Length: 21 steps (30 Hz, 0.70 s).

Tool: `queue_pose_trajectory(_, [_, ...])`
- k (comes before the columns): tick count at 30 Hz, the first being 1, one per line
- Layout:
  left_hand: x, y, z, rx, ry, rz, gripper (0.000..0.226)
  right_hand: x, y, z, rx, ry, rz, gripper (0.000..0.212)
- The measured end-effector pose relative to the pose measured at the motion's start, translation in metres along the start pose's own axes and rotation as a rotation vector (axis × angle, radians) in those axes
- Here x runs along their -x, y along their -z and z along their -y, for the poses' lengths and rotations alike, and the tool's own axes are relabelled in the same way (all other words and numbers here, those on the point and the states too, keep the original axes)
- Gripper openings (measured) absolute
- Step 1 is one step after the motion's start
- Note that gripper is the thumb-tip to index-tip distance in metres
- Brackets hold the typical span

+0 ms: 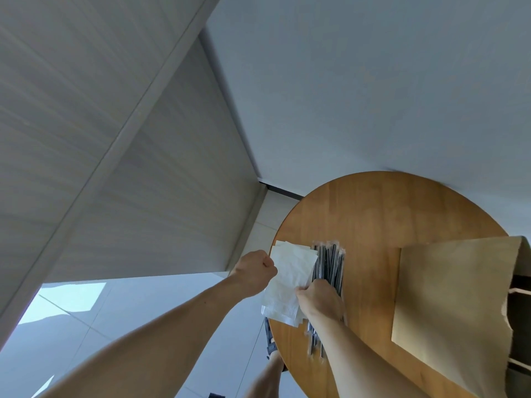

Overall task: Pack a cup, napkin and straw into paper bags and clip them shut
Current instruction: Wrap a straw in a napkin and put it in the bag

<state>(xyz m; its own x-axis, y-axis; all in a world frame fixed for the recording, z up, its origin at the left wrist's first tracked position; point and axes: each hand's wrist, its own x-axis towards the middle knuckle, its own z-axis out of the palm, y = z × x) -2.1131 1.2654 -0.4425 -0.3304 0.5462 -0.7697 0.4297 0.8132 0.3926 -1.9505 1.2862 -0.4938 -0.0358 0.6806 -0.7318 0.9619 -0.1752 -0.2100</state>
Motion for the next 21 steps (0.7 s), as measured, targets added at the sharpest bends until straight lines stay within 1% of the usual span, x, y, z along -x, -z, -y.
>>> queue_pose_trajectory(2, [0.001, -0.001, 0.001, -0.004, -0.002, 0.006, 0.017, -0.003, -0.001, 0.001, -0.017, -0.004, -0.007, 0.037])
queue_pose_trajectory(5, [-0.001, -0.003, 0.003, -0.011, -0.004, 0.015, 0.016, -0.008, -0.003, 0.004, -0.004, 0.006, -0.016, 0.034])
queue_pose_trajectory(9, [-0.002, -0.005, 0.006, 0.015, 0.009, -0.01, 0.014, -0.011, -0.005, 0.002, -0.023, 0.033, -0.03, 0.036])
queue_pose_trajectory(12, [-0.001, -0.005, 0.004, -0.002, 0.01, -0.024, 0.017, -0.009, 0.001, -0.001, -0.154, 0.072, -0.022, 0.035])
queue_pose_trajectory(14, [0.001, -0.004, -0.001, 0.018, 0.015, -0.038, 0.022, -0.005, 0.012, 0.0, -0.301, 0.109, -0.013, 0.027])
queue_pose_trajectory(16, [0.004, -0.004, -0.008, 0.109, -0.003, -0.062, 0.031, 0.002, 0.024, 0.001, -0.5, 0.15, -0.007, 0.022])
queue_pose_trajectory(18, [0.008, -0.004, -0.016, 0.253, 0.003, -0.072, 0.04, 0.009, 0.037, 0.001, -0.699, 0.21, -0.015, 0.025])
queue_pose_trajectory(19, [0.01, -0.004, -0.022, 0.349, 0.027, -0.046, 0.042, 0.013, 0.044, -0.002, -0.774, 0.247, -0.024, 0.028])
queue_pose_trajectory(21, [0.012, -0.005, -0.031, 0.573, 0.087, 0.066, 0.041, 0.018, 0.055, -0.006, -0.86, 0.319, 0.005, 0.03])
